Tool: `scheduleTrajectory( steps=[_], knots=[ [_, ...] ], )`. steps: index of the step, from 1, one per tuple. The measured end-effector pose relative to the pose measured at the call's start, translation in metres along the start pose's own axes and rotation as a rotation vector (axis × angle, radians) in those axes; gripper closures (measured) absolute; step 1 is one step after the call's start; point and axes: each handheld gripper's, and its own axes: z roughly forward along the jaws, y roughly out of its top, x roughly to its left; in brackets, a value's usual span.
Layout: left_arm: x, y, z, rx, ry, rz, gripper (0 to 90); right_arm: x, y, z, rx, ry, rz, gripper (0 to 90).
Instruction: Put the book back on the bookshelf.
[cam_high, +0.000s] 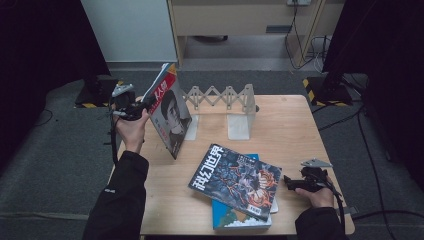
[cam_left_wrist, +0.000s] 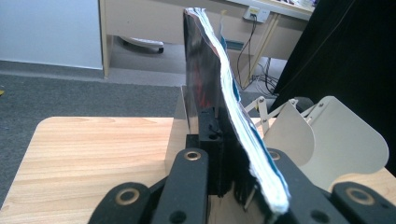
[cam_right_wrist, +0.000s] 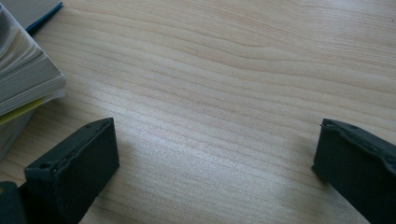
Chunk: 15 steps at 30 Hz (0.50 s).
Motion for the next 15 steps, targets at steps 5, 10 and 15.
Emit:
scheduleTrajectory(
  steps=[5, 10, 15],
  knots=[
    [0.002, -0.003, -0.004, 0.051, -0.022, -0.003, 85.2, 0.000, 0.000, 0.000, -0.001, -0.002, -0.003, 0.1],
    [0.006, -0.009, -0.007, 0.081, -0.038, -0.011, 84.7, 0.000, 0.000, 0.000, -0.002, -0.002, -0.002, 0.1],
    [0.007, -0.011, -0.012, 0.110, -0.051, -0.010, 83.2, 0.000, 0.000, 0.000, -0.002, -0.003, -0.002, 0.1]
  ],
)
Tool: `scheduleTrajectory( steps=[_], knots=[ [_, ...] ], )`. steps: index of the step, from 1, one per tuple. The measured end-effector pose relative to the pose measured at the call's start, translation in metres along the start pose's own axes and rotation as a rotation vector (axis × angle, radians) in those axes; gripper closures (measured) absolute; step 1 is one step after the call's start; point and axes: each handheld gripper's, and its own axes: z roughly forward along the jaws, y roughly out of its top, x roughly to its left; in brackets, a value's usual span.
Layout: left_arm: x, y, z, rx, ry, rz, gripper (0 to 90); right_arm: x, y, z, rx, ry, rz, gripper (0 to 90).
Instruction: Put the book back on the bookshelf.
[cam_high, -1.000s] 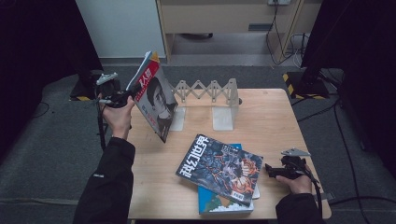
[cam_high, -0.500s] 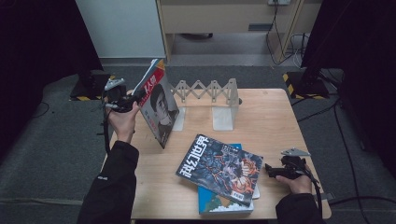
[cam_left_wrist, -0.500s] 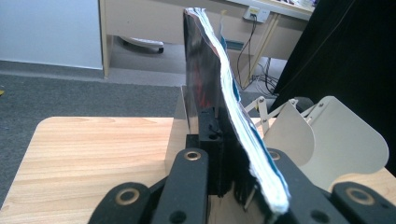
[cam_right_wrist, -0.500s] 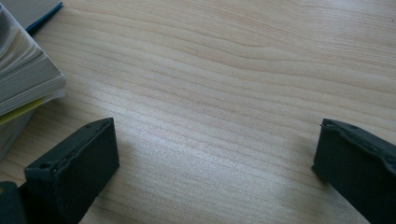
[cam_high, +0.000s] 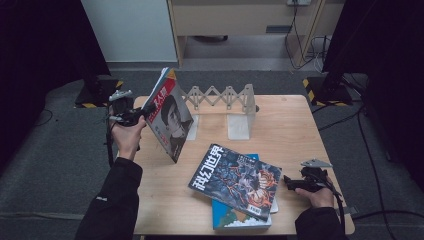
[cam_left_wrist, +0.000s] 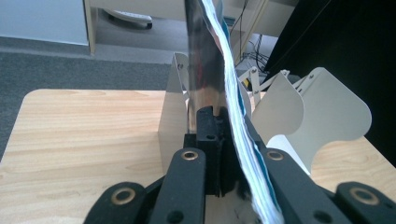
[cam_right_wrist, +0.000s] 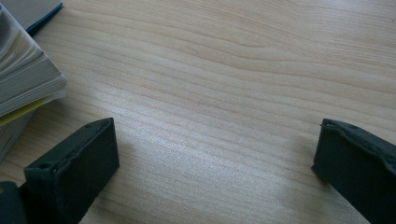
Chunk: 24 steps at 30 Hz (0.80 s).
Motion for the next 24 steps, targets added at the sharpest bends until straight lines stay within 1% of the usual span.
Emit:
scheduleTrajectory(
  steps=[2, 4, 6, 8, 11, 12, 13, 15, 16, 17, 19, 20, 22, 23, 24],
  knots=[
    [0.000, 0.000, -0.002, 0.003, -0.006, -0.003, 81.0, 0.000, 0.000, 0.000, 0.000, 0.000, 0.000, 0.1],
    [0.001, 0.001, 0.000, 0.009, -0.035, -0.028, 77.1, 0.000, 0.000, 0.000, 0.001, 0.002, -0.002, 0.1],
    [0.002, 0.003, 0.002, 0.016, -0.034, -0.043, 75.8, 0.000, 0.000, 0.000, 0.002, 0.002, 0.000, 0.2],
    [0.002, 0.005, 0.004, 0.017, -0.033, -0.045, 74.1, 0.000, 0.000, 0.000, 0.002, 0.001, 0.002, 0.1],
    [0.001, 0.013, 0.010, 0.022, -0.017, -0.051, 72.0, 0.000, 0.000, 0.000, 0.004, 0.005, -0.004, 0.1],
    [0.000, 0.015, 0.012, 0.032, -0.011, -0.056, 72.1, 0.000, 0.000, 0.000, 0.004, 0.006, -0.003, 0.1],
    [0.000, 0.016, 0.014, 0.042, 0.000, -0.058, 73.6, 0.000, 0.000, 0.000, 0.003, 0.006, -0.005, 0.1],
    [-0.002, 0.019, 0.017, 0.058, 0.016, -0.064, 81.1, 0.000, 0.000, 0.000, 0.002, 0.004, 0.000, 0.1],
    [-0.002, 0.019, 0.017, 0.058, 0.016, -0.064, 83.8, 0.000, 0.000, 0.000, 0.002, 0.004, 0.000, 0.1],
    [-0.006, 0.020, 0.018, 0.054, 0.052, -0.047, 85.2, 0.000, 0.000, 0.000, 0.002, 0.003, -0.001, 0.1],
    [-0.009, 0.020, 0.019, 0.032, 0.074, -0.034, 85.8, 0.000, 0.000, 0.000, 0.002, 0.003, -0.001, 0.1],
    [-0.012, 0.019, 0.019, 0.015, 0.095, -0.020, 86.0, 0.000, 0.000, 0.000, 0.002, 0.003, -0.001, 0.1],
    [-0.016, 0.020, 0.019, -0.010, 0.113, -0.007, 86.1, 0.000, 0.000, 0.000, 0.002, 0.003, 0.000, 0.1],
    [-0.018, 0.020, 0.020, -0.023, 0.130, 0.001, 86.1, 0.000, 0.000, 0.000, 0.002, 0.003, -0.001, 0.1],
    [-0.018, 0.020, 0.020, -0.023, 0.130, 0.001, 86.1, 0.000, 0.000, 0.000, 0.002, 0.003, -0.001, 0.1]
  ],
)
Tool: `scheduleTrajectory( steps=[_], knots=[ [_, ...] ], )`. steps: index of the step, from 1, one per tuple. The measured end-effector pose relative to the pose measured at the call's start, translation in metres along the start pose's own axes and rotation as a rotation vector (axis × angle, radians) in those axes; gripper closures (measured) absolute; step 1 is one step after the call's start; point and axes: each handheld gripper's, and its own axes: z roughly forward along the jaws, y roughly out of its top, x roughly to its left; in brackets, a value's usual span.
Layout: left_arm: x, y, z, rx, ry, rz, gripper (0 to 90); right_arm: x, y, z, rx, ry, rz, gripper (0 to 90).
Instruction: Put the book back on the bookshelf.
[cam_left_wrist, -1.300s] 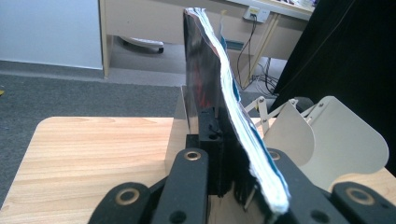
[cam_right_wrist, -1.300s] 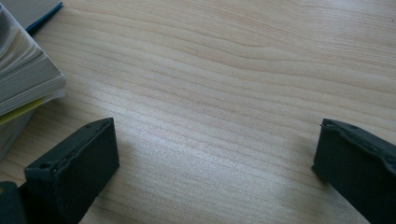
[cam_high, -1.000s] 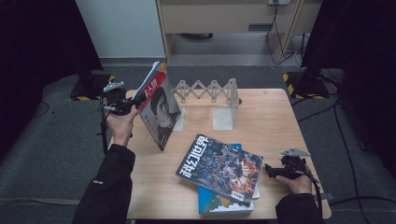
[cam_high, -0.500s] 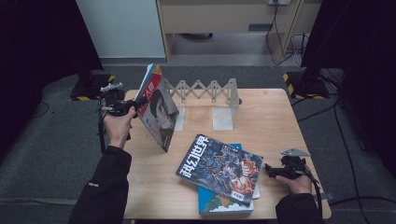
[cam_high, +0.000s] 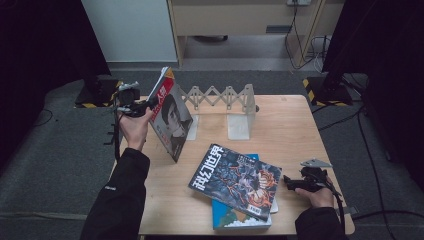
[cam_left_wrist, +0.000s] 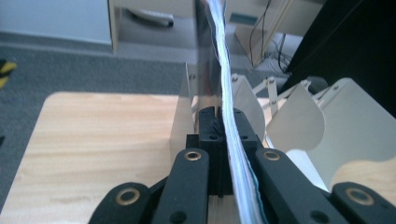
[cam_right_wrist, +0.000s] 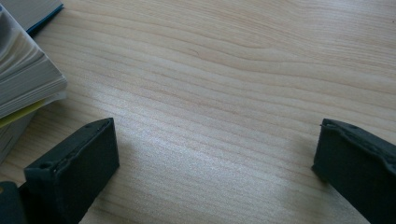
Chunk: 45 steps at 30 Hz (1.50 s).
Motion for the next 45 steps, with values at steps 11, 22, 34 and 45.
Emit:
scheduleTrajectory(
  steps=[11, 22, 34, 45],
  knots=[
    [-0.012, 0.003, 0.010, -0.068, 0.098, 0.094, 86.1, 0.000, 0.000, 0.000, -0.001, 0.001, 0.000, 0.1],
    [-0.014, -0.003, 0.021, -0.088, 0.112, 0.104, 86.0, 0.000, 0.000, 0.000, -0.003, 0.001, -0.001, 0.2],
    [-0.018, -0.001, 0.025, -0.090, 0.116, 0.117, 86.0, 0.000, 0.000, 0.001, -0.011, 0.000, -0.007, 0.1],
    [-0.010, -0.005, 0.017, -0.122, 0.048, 0.092, 73.8, 0.000, 0.000, 0.001, -0.010, 0.000, -0.004, 0.1]
  ],
)
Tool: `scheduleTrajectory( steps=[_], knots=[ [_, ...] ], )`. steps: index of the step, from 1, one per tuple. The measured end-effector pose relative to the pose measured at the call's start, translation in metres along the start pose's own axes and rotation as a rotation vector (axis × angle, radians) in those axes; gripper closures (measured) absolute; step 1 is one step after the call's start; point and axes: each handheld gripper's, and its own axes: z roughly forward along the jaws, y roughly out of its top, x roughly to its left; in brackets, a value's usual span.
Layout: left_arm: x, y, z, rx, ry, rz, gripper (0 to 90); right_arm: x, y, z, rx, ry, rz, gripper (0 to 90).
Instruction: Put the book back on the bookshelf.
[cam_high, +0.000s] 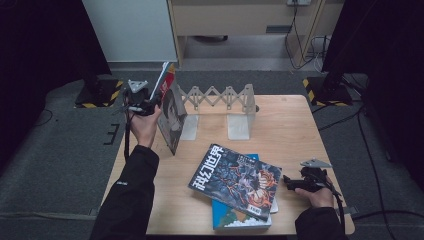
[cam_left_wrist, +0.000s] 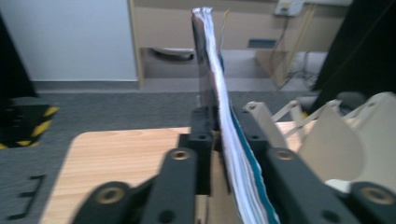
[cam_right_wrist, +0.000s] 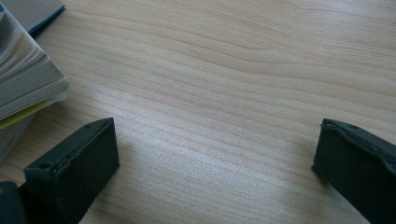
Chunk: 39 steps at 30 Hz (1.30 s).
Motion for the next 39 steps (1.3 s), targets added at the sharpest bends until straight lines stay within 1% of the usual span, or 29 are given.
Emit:
scheduleTrajectory(
  steps=[1, 3, 4, 5, 6, 7, 8, 9, 10, 11, 12, 16, 17, 18, 21, 22, 23, 24, 25, 27, 28, 30, 31, 32, 33, 35, 37, 38, 39],
  knots=[
    [0.000, 0.000, -0.001, -0.010, -0.005, 0.001, 66.9, 0.000, 0.000, 0.000, 0.000, 0.000, 0.000, 0.1],
    [0.001, 0.001, -0.005, -0.018, -0.028, -0.008, 65.5, 0.000, 0.000, 0.000, 0.000, 0.000, 0.000, 0.1],
    [0.002, 0.001, -0.010, -0.032, -0.043, -0.011, 60.6, 0.000, 0.000, 0.000, 0.000, 0.000, 0.000, 0.1],
    [0.002, 0.001, -0.010, -0.032, -0.043, -0.011, 59.2, 0.000, 0.000, 0.000, 0.000, 0.000, 0.000, 0.1],
    [0.003, 0.001, -0.016, -0.047, -0.055, -0.012, 56.6, 0.000, 0.000, 0.000, 0.000, 0.000, 0.000, 0.1],
    [0.003, 0.001, -0.016, -0.047, -0.055, -0.012, 55.2, 0.000, 0.000, 0.000, 0.000, 0.000, 0.000, 0.1],
    [0.003, 0.001, -0.022, -0.058, -0.073, -0.017, 53.9, 0.000, 0.000, 0.000, 0.000, 0.000, 0.000, 0.1],
    [0.003, 0.001, -0.022, -0.058, -0.073, -0.017, 52.3, 0.000, 0.000, 0.000, 0.000, 0.000, 0.000, 0.1],
    [0.004, 0.000, -0.027, -0.071, -0.093, -0.022, 49.4, 0.000, 0.000, 0.000, 0.000, 0.000, 0.001, 0.1],
    [0.004, 0.000, -0.027, -0.071, -0.093, -0.022, 47.0, 0.000, 0.000, 0.000, 0.000, 0.000, 0.001, 0.1],
    [0.005, -0.001, -0.033, -0.077, -0.098, -0.014, 45.6, 0.000, 0.000, 0.000, 0.000, 0.000, 0.001, 0.2],
    [0.006, -0.002, -0.042, -0.106, -0.108, -0.008, 42.9, 0.000, 0.000, 0.000, 0.000, 0.000, 0.001, 0.1],
    [0.008, -0.003, -0.048, -0.108, -0.112, -0.001, 41.0, 0.000, 0.000, 0.000, 0.000, 0.000, 0.001, 0.2],
    [0.008, -0.003, -0.048, -0.108, -0.112, -0.001, 40.1, 0.000, 0.000, 0.000, 0.000, 0.000, 0.001, 0.2],
    [0.012, -0.011, -0.057, -0.121, -0.126, 0.005, 37.4, 0.000, 0.000, 0.000, 0.000, 0.000, 0.002, 0.2],
    [0.012, -0.011, -0.057, -0.121, -0.126, 0.005, 36.2, 0.000, 0.000, 0.000, 0.000, 0.000, 0.001, 0.2],
    [0.014, -0.016, -0.062, -0.127, -0.135, 0.013, 35.4, 0.000, 0.000, 0.000, 0.000, 0.000, 0.002, 0.2],
    [0.014, -0.016, -0.062, -0.127, -0.135, 0.013, 34.9, 0.000, 0.000, 0.000, 0.000, 0.000, 0.002, 0.2],
    [0.016, -0.022, -0.068, -0.126, -0.136, 0.016, 34.4, 0.000, 0.000, 0.000, 0.000, 0.000, 0.002, 0.2],
    [0.018, -0.028, -0.073, -0.119, -0.161, 0.008, 34.0, 0.000, 0.000, 0.000, 0.000, 0.000, 0.002, 0.2],
    [0.018, -0.028, -0.073, -0.119, -0.161, 0.008, 33.5, 0.000, 0.000, 0.000, 0.000, 0.000, 0.002, 0.2],
    [0.019, -0.036, -0.078, -0.124, -0.168, 0.011, 33.1, 0.000, 0.000, 0.000, 0.000, 0.000, 0.002, 0.2],
    [0.020, -0.044, -0.082, -0.118, -0.188, 0.002, 32.2, 0.000, 0.000, 0.000, 0.000, 0.000, 0.003, 0.2],
    [0.020, -0.044, -0.082, -0.118, -0.188, 0.002, 31.3, 0.000, 0.000, 0.000, 0.000, 0.000, 0.003, 0.2],
    [0.020, -0.048, -0.084, -0.115, -0.192, -0.003, 31.3, 0.000, 0.000, 0.000, 0.000, 0.000, 0.002, 0.2],
    [0.020, -0.055, -0.087, -0.111, -0.193, 0.007, 29.4, 0.000, 0.000, 0.000, 0.000, 0.000, 0.002, 0.2],
    [0.020, -0.064, -0.089, -0.095, -0.207, 0.003, 29.3, 0.000, 0.000, 0.000, 0.000, 0.000, 0.004, 0.2],
    [0.018, -0.072, -0.091, -0.079, -0.219, 0.008, 29.2, 0.000, 0.000, 0.000, 0.001, 0.000, 0.006, 0.2],
    [0.017, -0.076, -0.092, -0.073, -0.220, 0.016, 28.3, 0.000, 0.000, 0.000, 0.001, 0.001, 0.005, 0.2]
  ],
)
